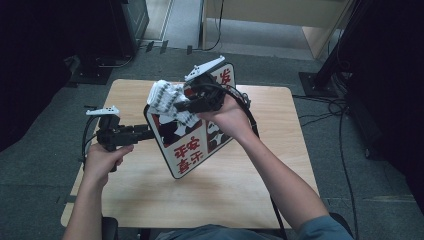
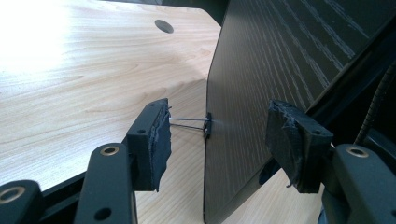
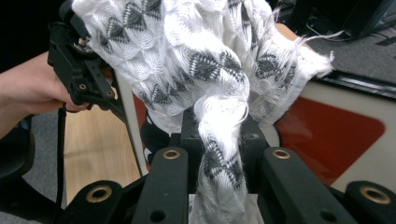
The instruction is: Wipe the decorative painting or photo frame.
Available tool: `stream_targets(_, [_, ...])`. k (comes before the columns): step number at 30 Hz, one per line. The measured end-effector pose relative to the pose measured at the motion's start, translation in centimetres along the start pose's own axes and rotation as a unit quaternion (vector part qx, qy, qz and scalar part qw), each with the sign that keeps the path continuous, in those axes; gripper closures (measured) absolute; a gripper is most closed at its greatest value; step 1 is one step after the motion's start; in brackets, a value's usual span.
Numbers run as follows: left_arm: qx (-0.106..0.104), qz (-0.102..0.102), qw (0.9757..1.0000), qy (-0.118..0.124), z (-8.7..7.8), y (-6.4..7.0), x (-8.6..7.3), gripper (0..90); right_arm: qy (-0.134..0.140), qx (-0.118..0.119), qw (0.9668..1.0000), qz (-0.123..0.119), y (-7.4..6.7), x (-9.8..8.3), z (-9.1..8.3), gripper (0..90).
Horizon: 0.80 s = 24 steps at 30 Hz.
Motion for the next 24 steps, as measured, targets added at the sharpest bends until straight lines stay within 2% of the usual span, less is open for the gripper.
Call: stream_targets(24, [-0.001,-0.001,1.0,-0.002,0.0,0.0,-0.1,40.9,-0.022,0.009,0.9997,0.007,-0.2,-2.9,1.7,78.4])
Point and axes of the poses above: each handheld gripper's, and its own axes: z roughly forward along the jaws, x roughly out of its top, y roughly to its right, the point moved 9 cm from there along z, roughly forward along the jaws, and after that the axes turned 5 degrees about -x, right-handed, at the moved point
